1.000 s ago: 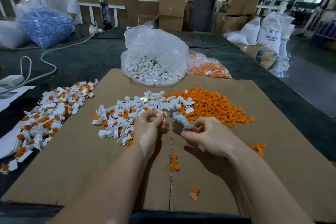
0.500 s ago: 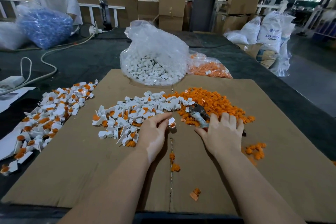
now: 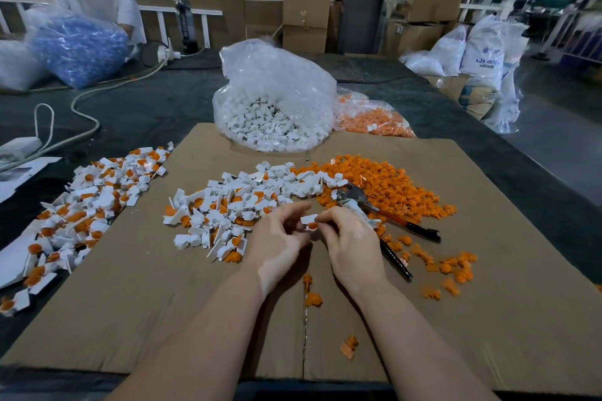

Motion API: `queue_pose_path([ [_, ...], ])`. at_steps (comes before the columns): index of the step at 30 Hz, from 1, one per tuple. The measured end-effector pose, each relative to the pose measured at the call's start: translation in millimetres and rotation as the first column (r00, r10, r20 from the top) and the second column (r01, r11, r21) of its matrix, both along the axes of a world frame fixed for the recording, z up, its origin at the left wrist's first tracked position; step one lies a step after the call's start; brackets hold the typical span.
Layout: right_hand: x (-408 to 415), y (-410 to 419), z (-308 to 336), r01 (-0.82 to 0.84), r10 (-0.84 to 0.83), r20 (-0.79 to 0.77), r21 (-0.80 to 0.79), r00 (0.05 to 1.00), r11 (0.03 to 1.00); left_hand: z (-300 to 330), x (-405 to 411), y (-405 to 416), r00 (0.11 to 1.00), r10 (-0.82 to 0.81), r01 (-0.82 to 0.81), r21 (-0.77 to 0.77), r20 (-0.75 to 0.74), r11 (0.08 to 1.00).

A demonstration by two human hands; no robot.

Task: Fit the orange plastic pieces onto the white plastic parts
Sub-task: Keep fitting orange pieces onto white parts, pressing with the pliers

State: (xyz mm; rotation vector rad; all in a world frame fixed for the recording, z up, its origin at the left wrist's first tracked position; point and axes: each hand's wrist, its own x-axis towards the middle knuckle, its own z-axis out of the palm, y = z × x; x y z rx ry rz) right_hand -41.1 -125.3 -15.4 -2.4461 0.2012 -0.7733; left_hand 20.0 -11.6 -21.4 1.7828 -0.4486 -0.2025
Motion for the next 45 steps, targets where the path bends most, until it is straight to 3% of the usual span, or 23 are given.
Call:
queue_pose_path([
  [8,-3.5,1.3,-0.9,-0.050,0.050,0.038,-0.007,0.998,0.999,-1.4,-0.9,-1.1,0.981,-0.016,-0.017,0.168,0.195,0.986],
  [20,-5.5,-1.3,1.9,-0.181,0.181,0.010,-0.033,0.983,0.983,2.0,-5.4,-3.2,0.975,-0.027,-0.025,0.228,0.220,0.973],
  [26,-4.3,-7.5,-2.1,0.038,-0.060,0.117,0.186,0.991,0.982,2.2,-4.2,-3.5,0.992,0.056,-0.072,0.145,0.112,0.987],
  [37,0.5,-7.8,-7.1,0.226,-0.224,0.037,-0.034,0.974,0.974,1.3,-4.5,-6.0,0.974,0.145,-0.177,0.188,0.171,0.966],
  [45,4.6,-5.0,-9.7,0.234,-0.272,-0.101,-0.285,0.957,0.929,1.0,-2.1,-10.4,0.920,0.274,-0.363,0.342,0.280,0.867],
])
